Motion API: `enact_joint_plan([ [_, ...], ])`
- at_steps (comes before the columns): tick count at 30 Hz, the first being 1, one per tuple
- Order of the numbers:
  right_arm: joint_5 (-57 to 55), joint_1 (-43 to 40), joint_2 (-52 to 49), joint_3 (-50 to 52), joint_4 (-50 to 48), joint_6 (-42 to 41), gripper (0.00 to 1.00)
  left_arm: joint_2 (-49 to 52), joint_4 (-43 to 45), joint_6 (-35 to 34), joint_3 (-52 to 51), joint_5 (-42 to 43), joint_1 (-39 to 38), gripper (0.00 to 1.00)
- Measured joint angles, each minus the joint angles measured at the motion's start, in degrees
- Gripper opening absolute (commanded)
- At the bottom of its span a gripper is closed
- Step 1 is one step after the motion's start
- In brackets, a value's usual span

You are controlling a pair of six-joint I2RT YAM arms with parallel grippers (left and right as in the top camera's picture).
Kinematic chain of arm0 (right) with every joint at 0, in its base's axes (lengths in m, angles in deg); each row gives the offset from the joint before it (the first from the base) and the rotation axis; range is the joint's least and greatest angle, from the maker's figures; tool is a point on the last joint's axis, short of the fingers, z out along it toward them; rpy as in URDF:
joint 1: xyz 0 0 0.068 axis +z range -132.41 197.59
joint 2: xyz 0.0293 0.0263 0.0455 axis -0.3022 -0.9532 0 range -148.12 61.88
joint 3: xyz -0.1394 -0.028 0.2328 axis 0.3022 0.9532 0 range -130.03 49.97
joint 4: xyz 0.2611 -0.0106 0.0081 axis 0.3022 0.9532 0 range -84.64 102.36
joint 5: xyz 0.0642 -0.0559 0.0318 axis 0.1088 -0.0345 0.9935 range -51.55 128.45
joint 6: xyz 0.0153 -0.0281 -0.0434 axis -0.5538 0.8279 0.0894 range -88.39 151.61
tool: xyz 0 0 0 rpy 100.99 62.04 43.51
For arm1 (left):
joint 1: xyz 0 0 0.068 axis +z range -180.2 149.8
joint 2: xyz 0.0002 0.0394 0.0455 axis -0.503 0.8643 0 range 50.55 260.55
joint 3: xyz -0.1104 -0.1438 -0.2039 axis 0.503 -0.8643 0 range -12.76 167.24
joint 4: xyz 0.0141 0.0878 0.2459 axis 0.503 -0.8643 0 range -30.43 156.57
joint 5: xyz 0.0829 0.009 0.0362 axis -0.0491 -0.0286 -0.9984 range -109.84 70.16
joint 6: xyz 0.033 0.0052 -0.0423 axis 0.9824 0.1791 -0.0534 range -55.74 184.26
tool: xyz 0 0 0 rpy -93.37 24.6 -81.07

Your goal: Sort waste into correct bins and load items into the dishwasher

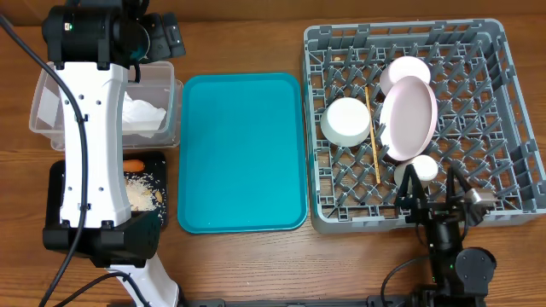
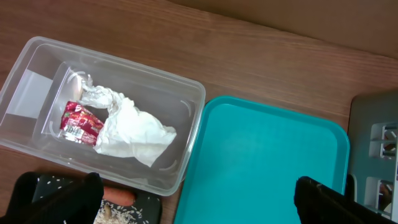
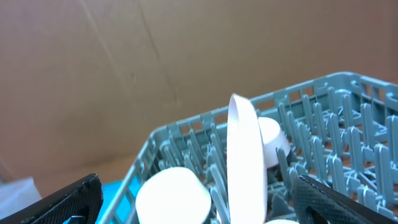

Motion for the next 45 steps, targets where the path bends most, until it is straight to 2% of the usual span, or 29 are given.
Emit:
enact_joint_plan([
  [11, 1.03, 0.0, 0.04, 1.36, 4.11, 4.7, 1.0, 0.0, 0.0, 0.0, 0.0, 0.0, 0.0, 1.0],
  [45, 1.14, 0.02, 0.04, 1.36, 4.13, 5.29, 1.0, -1.25, 0.0, 0.0, -0.07, 0.0, -0.04, 1.0],
])
